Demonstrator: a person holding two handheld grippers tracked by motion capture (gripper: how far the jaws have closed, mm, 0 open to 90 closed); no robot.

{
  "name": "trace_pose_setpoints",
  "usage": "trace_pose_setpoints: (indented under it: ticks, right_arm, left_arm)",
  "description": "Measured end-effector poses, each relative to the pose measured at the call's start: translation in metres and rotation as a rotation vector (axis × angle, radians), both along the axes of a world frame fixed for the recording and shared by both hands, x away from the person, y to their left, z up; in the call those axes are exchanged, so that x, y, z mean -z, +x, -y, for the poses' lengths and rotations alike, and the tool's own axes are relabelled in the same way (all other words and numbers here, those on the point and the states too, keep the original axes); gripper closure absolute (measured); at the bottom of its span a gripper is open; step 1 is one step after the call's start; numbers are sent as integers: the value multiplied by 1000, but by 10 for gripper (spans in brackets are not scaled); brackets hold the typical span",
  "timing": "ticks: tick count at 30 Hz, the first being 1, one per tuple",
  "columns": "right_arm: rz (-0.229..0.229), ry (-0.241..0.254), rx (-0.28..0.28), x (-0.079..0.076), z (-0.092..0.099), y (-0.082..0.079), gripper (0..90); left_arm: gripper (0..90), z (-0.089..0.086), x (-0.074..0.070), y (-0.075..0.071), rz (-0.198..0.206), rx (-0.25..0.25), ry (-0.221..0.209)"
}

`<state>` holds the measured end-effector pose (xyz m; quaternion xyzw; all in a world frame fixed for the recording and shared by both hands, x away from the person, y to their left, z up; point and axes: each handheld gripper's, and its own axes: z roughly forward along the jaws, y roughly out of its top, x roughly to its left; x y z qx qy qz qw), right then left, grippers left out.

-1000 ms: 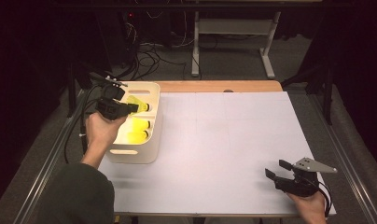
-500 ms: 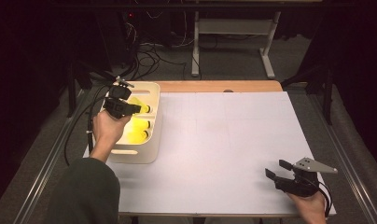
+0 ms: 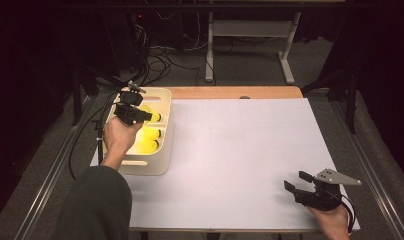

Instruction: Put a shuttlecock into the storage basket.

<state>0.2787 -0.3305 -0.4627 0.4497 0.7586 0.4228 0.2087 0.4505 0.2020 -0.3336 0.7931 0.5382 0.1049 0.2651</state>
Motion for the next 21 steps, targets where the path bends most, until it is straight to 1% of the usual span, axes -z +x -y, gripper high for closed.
trace_pose_setpoints:
  ticks: [5, 7, 9, 13, 15, 18, 21]
  right_arm:
    - [0, -1, -1, 0, 0, 0, 310]
    - [1, -2, -3, 0, 0, 0, 311]
    - [1, -3, -4, 0, -1, 0, 310]
    - [2, -2, -3, 0, 0, 0, 310]
    - [1, -3, -4, 0, -1, 0, 311]
    - [0, -3, -6, 0, -1, 0, 311]
    - [1, -3, -6, 0, -1, 0, 311]
  left_arm:
    - [890, 1, 3, 3, -7, -2, 12]
    - [867, 1, 4, 4, -11, 0, 8]
    - [757, 2, 4, 4, -21, 0, 13]
    - [659, 3, 1, 2, -9, -6, 10]
    - [624, 3, -1, 0, 0, -7, 3]
    - [552, 3, -3, -2, 5, -1, -2]
    - [495, 5, -6, -5, 20, 6, -10]
